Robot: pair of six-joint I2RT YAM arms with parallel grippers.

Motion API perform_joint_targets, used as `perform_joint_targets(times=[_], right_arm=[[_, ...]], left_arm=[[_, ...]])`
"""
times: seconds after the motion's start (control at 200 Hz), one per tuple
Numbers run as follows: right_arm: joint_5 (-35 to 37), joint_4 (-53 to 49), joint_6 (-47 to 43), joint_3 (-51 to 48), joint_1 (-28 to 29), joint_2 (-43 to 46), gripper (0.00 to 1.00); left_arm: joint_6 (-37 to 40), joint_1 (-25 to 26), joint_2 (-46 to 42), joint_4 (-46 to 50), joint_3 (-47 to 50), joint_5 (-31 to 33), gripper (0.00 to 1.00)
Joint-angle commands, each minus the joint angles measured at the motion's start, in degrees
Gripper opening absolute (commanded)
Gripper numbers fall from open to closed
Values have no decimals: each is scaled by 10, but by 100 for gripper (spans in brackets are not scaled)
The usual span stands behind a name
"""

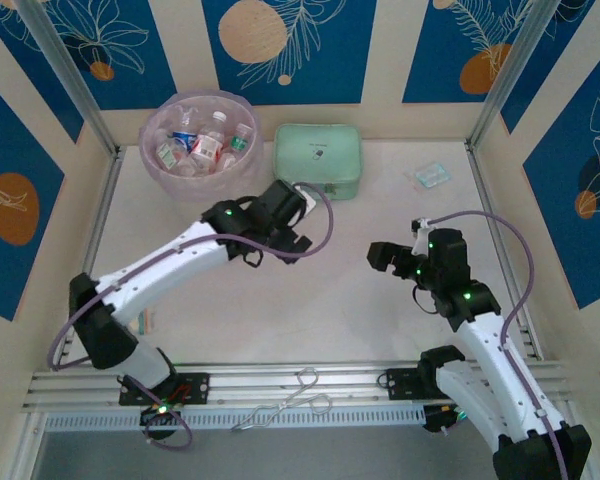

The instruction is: Put the plastic bottles in the bin

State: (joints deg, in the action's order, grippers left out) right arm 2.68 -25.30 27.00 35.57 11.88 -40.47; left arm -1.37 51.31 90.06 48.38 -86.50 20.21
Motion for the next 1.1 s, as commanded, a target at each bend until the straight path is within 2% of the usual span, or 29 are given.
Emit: perform_joint_targets(times=[0.0,0.1,0.245,0.425,0.64,0.79,1.096], right_arm=[[12,-4,12,-3,-10,12,99],[11,-14,9,-1,-17,17,99],[12,-15,7,-22,-30,41,99],[-18,-24,0,-29,-68,48,99],[-34,-23,2,-35,-86,53,99],[-38,-19,4,-38,-89,50,99],[-41,-22,4,-33,-90,50,99]], left_arm=[[-35,3,48,-18,15,10,99],[-38,5,96,-29,9,26,99],[-19,-5,173,-25,-20,101,99],[-8,-42,234,-48,-33,113,99],[17,-81,275,-58,-60,143,99],[23,-119,296,-70,-75,88,99],[-17,-135,315,-15,-95,-16,98]])
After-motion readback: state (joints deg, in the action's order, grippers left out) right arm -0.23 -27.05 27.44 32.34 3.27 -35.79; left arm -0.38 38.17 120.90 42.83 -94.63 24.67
